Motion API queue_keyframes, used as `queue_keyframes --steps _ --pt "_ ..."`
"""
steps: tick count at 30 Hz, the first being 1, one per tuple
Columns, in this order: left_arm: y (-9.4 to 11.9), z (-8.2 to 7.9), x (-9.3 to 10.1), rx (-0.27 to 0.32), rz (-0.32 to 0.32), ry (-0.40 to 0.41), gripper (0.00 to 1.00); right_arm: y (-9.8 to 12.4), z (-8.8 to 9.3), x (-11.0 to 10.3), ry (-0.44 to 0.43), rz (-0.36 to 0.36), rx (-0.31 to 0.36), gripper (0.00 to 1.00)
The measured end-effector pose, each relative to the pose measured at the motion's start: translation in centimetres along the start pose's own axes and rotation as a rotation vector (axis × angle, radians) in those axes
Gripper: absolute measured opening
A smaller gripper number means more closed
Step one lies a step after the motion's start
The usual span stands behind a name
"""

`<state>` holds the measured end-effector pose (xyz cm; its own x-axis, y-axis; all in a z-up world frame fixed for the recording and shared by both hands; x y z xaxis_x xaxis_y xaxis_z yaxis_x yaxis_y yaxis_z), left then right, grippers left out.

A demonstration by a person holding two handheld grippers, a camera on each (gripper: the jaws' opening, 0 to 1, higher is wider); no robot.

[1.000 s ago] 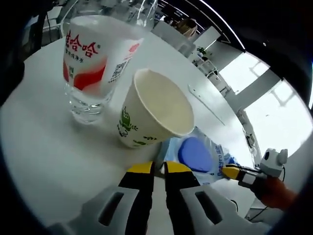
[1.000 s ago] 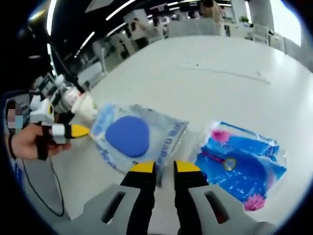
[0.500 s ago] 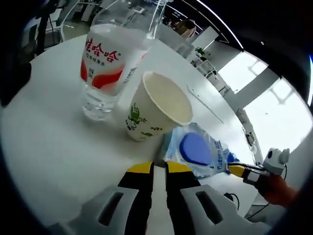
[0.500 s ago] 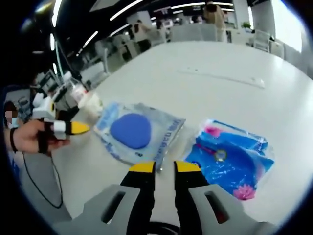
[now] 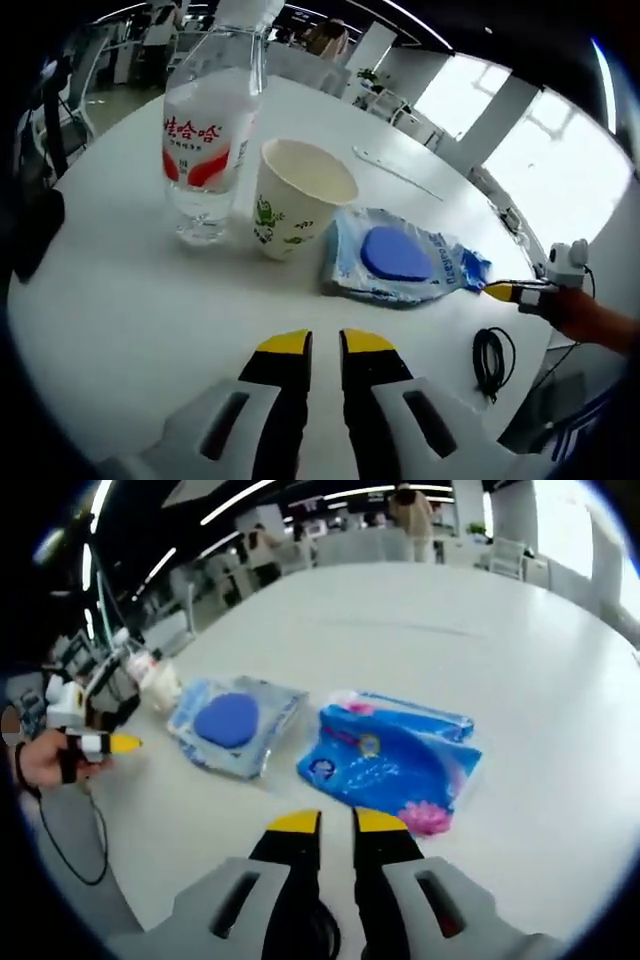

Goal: Arrange the tabletop items into an orderly group along one side of the table until the central work area is clear of visible clutter.

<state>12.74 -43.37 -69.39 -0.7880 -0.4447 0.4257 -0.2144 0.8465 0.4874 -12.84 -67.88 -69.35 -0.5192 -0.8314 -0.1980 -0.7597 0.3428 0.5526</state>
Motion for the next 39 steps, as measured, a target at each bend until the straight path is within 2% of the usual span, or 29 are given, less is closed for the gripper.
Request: queue_keyframes --steps 3,8,14,21,29,32,36,39 --pt "0.4 0.0 0.2 0.001 0.009 -0.031 0.09 0.8 0.1 1.2 -0.021 0.051 0.024 0.07" --pt "0.9 0.3 0.5 -0.005 0.025 -0.112 0.10 1.8 0.1 2.2 -0.016 0.085 0.042 0.05" --pt "1.7 0.8 1.0 -0.003 0.041 -0.109 0.11 2.2 0.0 3.9 -0.049 0.140 0.052 0.08" --pt "3.3 1.4 0.7 0.003 0.035 -0.116 0.12 1.6 -0.5 5.8 -0.136 0.202 0.074 0.12" --pt "5.7 1.7 0.3 0.012 0.026 -0.144 0.14 0.0 -0.3 6.0 -0.177 0.216 0.065 0.12" --pt "6.7 1.8 -0.1 0.026 0.011 -0.125 0.14 -0.5 0.0 6.1 -0.178 0.236 0.036 0.11" --pt "7.7 2.0 -0.6 0.039 -0.015 -0.103 0.14 -0.8 -0.1 6.2 -0.187 0.237 0.039 0.07" --pt "8.1 2.2 -1.1 0.045 -0.034 -0.088 0.13 -0.8 0.1 6.3 -0.160 0.241 0.021 0.04"
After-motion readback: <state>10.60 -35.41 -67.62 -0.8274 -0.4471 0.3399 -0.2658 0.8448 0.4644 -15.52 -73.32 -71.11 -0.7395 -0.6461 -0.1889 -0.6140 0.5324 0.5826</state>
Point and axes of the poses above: the point that each gripper's makers call its tool centre point, and the gripper's own axes: y roughly backward along the fingers, x roughly to its right, z roughly out of its underside, the point moved 6 cm from there along y, roughly backward along the fingers, and after that the axes turned 15 degrees about x, right-handed, at the moved point
